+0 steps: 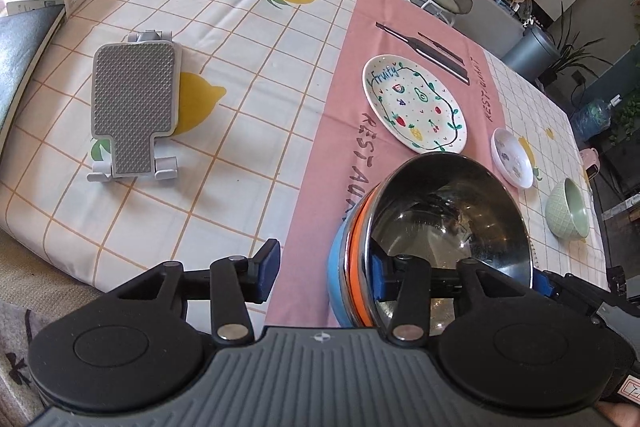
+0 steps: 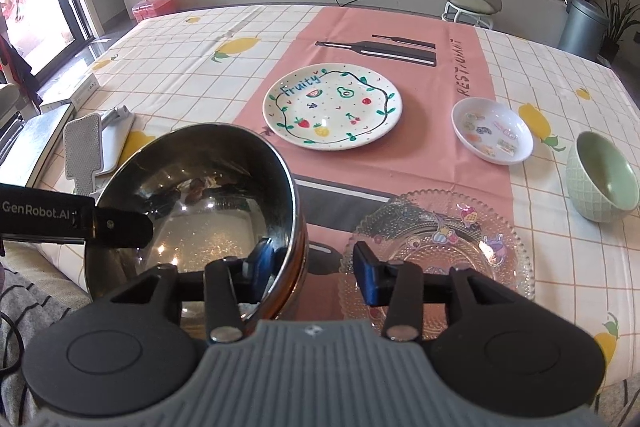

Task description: Organize plates and bowls

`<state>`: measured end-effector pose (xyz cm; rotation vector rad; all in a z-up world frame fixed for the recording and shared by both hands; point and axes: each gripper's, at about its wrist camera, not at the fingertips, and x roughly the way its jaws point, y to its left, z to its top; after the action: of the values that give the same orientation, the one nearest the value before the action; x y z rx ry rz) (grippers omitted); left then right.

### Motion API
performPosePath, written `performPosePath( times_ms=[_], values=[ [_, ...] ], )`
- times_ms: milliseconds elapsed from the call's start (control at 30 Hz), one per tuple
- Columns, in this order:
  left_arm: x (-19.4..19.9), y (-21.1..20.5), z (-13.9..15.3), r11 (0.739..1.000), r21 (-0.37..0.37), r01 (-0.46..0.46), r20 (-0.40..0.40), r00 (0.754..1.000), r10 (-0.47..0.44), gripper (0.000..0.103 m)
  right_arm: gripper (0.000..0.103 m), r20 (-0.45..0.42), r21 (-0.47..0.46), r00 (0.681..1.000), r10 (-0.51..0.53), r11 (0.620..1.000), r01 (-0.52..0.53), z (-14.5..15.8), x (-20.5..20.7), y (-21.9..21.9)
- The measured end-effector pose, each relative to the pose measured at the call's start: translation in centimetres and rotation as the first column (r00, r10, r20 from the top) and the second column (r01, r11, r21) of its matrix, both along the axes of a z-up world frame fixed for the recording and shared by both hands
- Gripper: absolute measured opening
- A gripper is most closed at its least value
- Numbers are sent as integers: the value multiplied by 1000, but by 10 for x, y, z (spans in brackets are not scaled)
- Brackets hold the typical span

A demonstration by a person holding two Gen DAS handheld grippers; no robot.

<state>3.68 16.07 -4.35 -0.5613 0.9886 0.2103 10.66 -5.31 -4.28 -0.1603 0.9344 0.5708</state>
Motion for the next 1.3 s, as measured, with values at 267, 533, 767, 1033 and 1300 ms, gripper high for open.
performPosePath(
  times_ms=[267, 533, 767, 1033, 1300],
  values=[
    [-9, -5, 21, 997, 68, -28, 129, 992, 19, 52, 52, 16, 51, 1000, 14, 999, -15, 11, -2, -7],
    [-15, -13, 37, 991, 127, -28, 234, 972, -2, 70, 70, 33, 121, 999, -1, 993, -3, 26, 0, -24],
    [-19, -27, 53, 987, 161, -16, 287, 958, -31, 71, 80, 57, 166, 997, -43, 986, 33, 38, 7, -45],
    [-20, -41, 66, 981, 196, 3, 320, 945, -67, 74, 85, 86, 159, 986, -141, 979, 126, 41, 21, -82],
    [-13, -68, 66, 968, 245, 57, 288, 949, -129, 74, 85, 43, 170, 959, -280, 948, 269, 40, 40, -128]
  ],
)
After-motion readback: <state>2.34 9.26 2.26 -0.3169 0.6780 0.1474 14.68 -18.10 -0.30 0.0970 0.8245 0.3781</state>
